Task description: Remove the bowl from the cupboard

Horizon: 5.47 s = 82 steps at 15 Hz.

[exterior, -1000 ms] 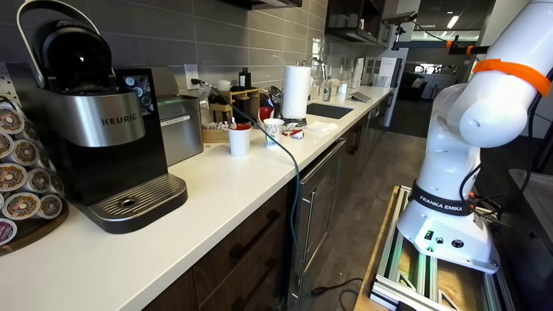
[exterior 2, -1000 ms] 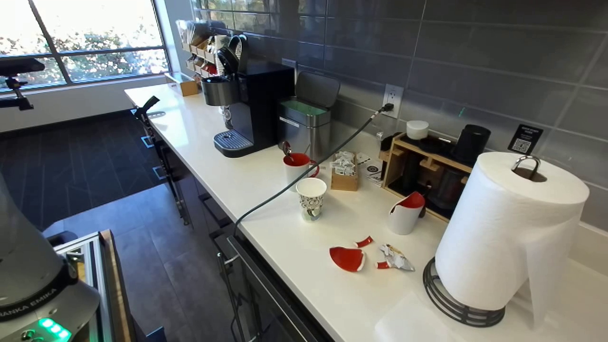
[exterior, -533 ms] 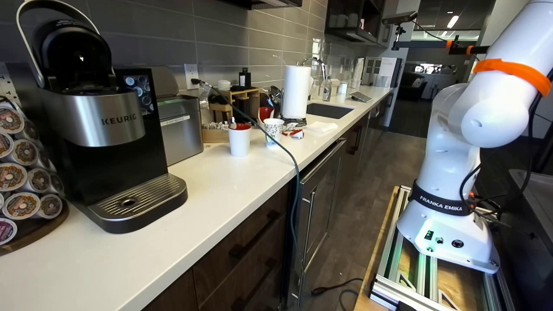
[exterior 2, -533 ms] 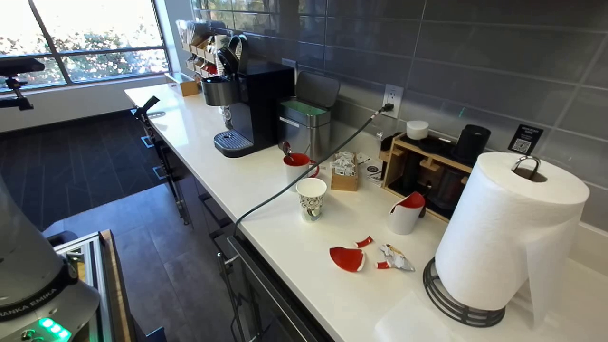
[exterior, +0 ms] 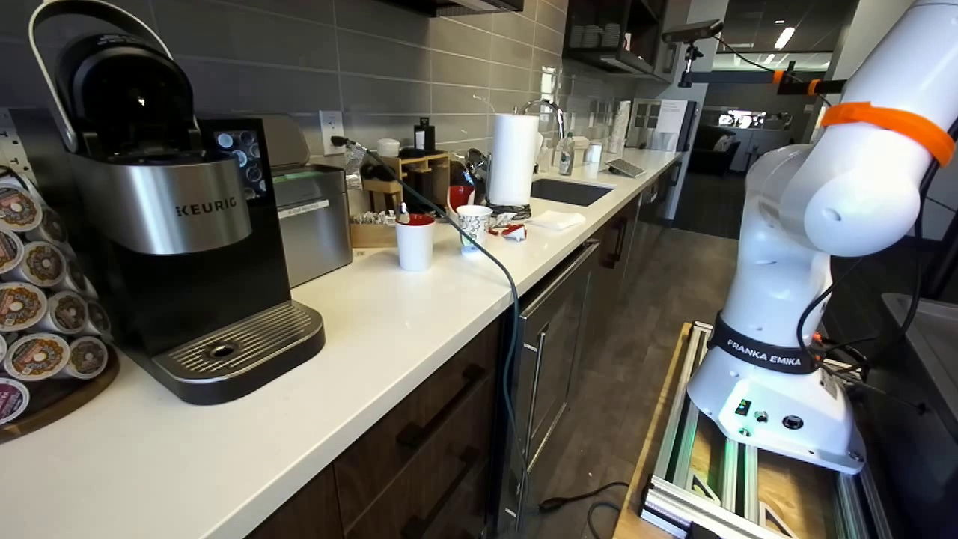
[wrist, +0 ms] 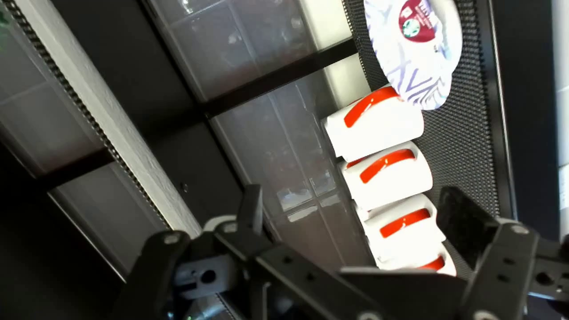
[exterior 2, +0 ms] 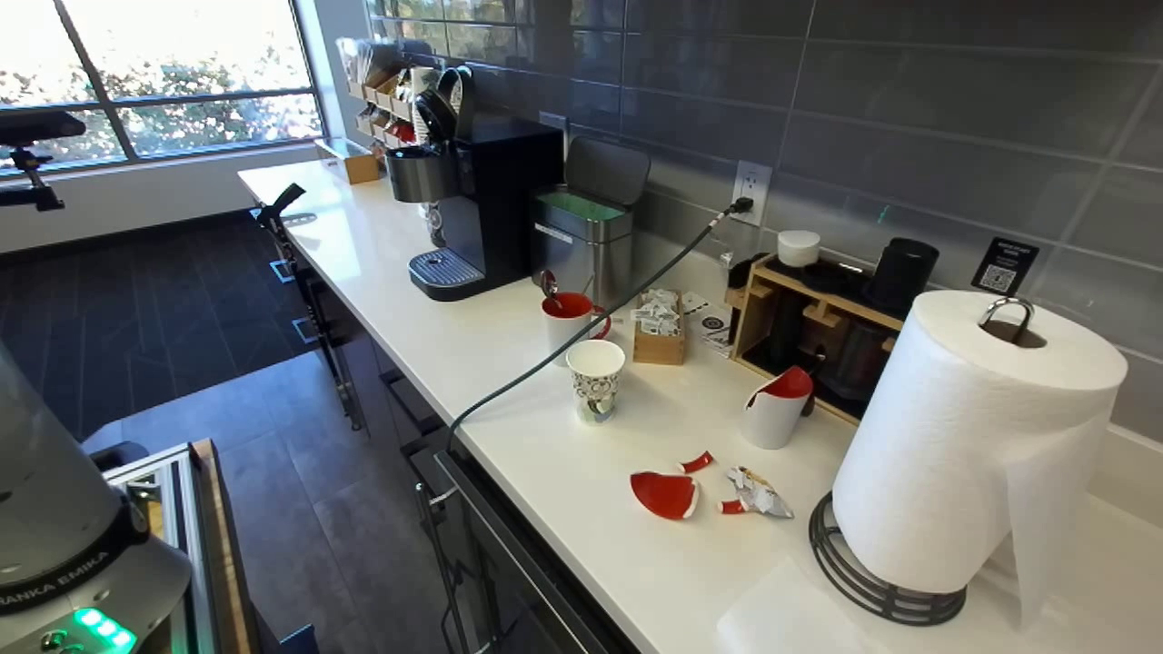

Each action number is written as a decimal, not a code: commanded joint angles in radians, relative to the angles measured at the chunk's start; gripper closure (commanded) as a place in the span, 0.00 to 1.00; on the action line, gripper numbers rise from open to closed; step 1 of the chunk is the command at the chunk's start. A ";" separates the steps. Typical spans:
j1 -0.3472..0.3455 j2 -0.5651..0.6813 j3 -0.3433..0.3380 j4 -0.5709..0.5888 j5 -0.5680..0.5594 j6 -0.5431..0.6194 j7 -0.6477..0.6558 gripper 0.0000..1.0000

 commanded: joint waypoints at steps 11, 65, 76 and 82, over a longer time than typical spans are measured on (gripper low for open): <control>-0.069 0.186 0.054 0.143 -0.033 -0.154 -0.278 0.00; -0.173 -0.110 0.052 -0.108 0.009 -0.755 -0.453 0.99; -0.174 -0.087 0.062 -0.352 0.009 -0.446 -0.327 0.97; -0.170 -0.086 0.061 -0.331 0.010 -0.446 -0.327 0.99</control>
